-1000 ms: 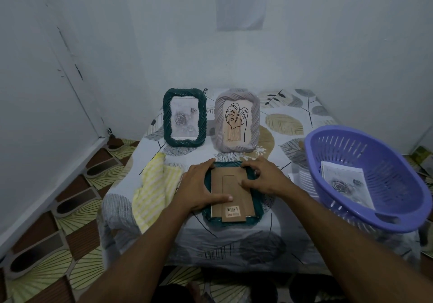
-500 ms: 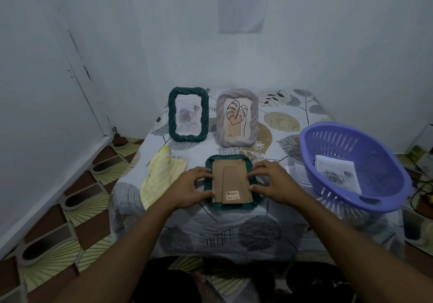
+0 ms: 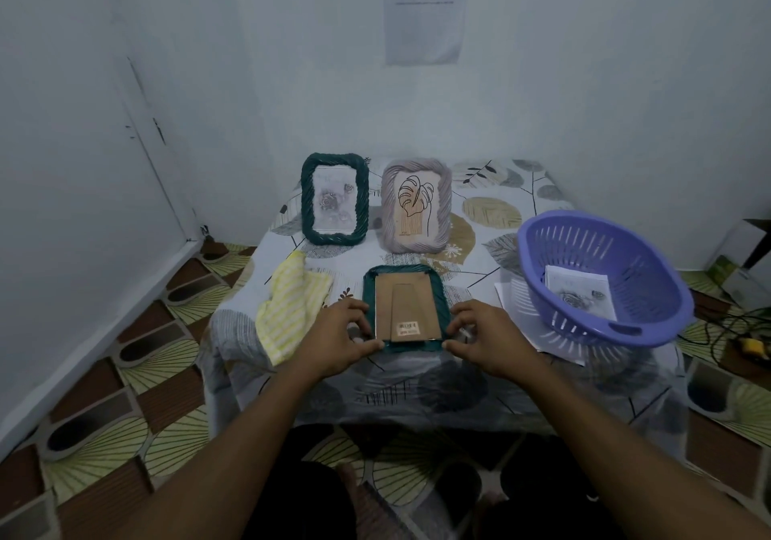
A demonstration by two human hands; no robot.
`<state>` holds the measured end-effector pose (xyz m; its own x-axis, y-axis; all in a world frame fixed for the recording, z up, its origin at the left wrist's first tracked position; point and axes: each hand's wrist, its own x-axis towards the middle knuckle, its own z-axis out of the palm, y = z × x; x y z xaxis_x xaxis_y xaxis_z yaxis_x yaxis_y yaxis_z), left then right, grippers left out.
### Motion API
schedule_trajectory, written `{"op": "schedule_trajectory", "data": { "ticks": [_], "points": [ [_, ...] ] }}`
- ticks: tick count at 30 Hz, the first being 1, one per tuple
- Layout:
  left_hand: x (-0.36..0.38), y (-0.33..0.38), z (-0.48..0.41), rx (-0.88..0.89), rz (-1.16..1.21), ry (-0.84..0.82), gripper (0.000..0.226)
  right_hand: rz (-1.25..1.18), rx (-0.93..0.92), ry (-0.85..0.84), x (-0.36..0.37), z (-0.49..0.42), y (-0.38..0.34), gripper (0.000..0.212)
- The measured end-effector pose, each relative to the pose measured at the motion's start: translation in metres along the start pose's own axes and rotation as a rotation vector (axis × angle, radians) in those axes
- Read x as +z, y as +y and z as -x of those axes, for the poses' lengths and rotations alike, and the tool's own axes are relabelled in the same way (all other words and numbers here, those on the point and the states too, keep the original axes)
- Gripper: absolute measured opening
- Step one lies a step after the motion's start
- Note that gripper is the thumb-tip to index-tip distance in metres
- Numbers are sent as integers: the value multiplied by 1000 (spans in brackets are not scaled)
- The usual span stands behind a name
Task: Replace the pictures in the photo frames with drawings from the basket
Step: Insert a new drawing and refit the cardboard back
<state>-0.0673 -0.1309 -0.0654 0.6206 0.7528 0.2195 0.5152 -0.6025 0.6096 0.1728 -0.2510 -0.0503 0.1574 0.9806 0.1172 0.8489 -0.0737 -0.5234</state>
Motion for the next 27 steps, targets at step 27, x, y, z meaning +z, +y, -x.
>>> {"op": "schedule_trajectory", "data": {
  "ticks": [27],
  "points": [
    [26, 2, 22, -55, 236, 183, 10, -222, 109, 149, 20, 17, -5, 27]
  ]
}}
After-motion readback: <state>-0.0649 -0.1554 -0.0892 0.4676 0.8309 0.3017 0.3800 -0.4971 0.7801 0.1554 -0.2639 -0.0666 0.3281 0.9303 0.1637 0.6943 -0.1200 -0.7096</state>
